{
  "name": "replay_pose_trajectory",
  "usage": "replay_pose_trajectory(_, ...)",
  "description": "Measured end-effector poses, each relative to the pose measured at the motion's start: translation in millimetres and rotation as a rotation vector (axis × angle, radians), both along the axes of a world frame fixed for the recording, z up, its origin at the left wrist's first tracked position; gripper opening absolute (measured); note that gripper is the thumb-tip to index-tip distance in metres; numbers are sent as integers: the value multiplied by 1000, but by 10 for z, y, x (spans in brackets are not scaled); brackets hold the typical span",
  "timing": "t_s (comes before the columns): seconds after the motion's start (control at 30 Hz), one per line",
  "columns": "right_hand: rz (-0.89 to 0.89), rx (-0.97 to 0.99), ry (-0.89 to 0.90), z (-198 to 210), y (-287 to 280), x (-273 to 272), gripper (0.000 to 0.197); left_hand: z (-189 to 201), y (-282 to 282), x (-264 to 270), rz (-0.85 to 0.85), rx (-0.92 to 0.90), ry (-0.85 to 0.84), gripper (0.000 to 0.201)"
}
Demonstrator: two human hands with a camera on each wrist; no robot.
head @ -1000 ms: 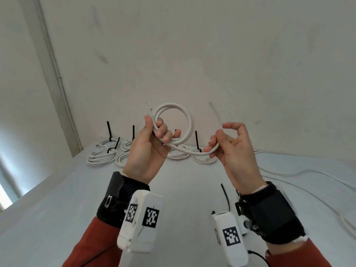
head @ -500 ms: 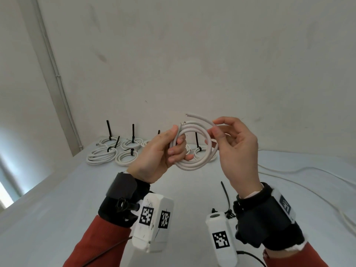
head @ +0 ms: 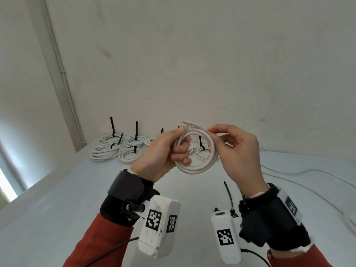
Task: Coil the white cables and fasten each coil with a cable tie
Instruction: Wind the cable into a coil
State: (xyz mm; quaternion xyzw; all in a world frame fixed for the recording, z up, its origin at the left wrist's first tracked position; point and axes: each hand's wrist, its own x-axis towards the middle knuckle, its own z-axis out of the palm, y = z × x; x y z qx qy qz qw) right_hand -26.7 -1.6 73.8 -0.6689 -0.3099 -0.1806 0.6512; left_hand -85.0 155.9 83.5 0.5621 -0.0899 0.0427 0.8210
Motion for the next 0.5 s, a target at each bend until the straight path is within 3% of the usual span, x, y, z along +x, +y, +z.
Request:
replay_pose_trajectory(0.17, -36, -31, 7, -11, -5, 9, 11, -33, -23, 15, 118, 32, -61, 8)
replay_pose_trajectory(0.33, -51, -56, 3, 10, -24, 8, 10, -60, -39, 21, 102, 110, -180, 25)
replay_pose_trajectory(0.5, -72, -95, -41, 18, -26, 0, 13, -71, -69, 24, 138, 152, -203, 17)
